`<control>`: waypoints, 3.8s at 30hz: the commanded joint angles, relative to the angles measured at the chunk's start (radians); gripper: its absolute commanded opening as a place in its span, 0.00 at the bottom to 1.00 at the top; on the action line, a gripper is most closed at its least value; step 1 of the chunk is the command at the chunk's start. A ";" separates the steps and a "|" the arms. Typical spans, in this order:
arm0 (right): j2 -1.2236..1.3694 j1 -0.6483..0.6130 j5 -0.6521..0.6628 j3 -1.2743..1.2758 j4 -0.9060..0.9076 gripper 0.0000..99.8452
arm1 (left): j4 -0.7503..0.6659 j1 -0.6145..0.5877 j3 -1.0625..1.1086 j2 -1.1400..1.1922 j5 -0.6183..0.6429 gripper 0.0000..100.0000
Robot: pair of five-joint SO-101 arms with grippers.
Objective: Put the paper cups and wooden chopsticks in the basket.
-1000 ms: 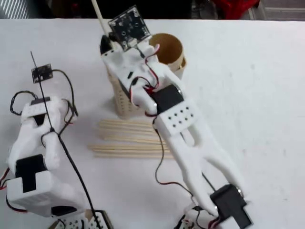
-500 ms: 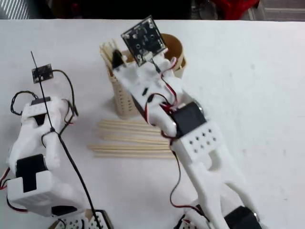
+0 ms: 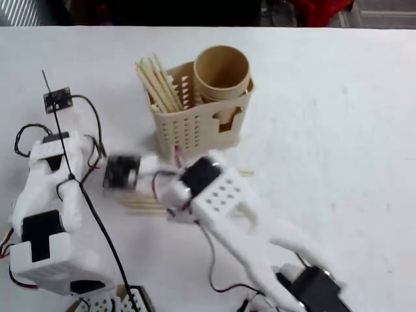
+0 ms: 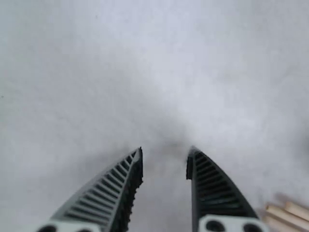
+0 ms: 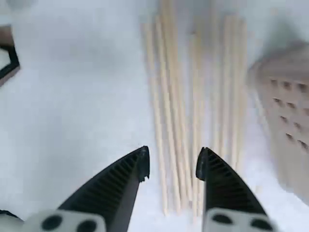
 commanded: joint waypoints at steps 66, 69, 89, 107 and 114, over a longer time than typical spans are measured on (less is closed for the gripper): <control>0.044 0.189 0.025 0.261 -0.390 0.02 | -0.023 0.004 -0.008 -0.004 0.006 0.17; -0.108 0.202 0.025 0.290 -0.367 0.02 | -0.023 0.004 -0.008 -0.004 0.006 0.17; -0.602 0.197 -0.149 0.061 -0.315 0.02 | -0.023 0.004 -0.009 -0.004 0.006 0.17; -0.344 0.203 -0.454 -0.063 -1.193 0.02 | -0.023 0.004 -0.009 -0.004 0.006 0.17; -0.185 0.251 -0.559 0.028 -1.400 0.02 | -0.023 0.004 -0.009 -0.004 0.006 0.17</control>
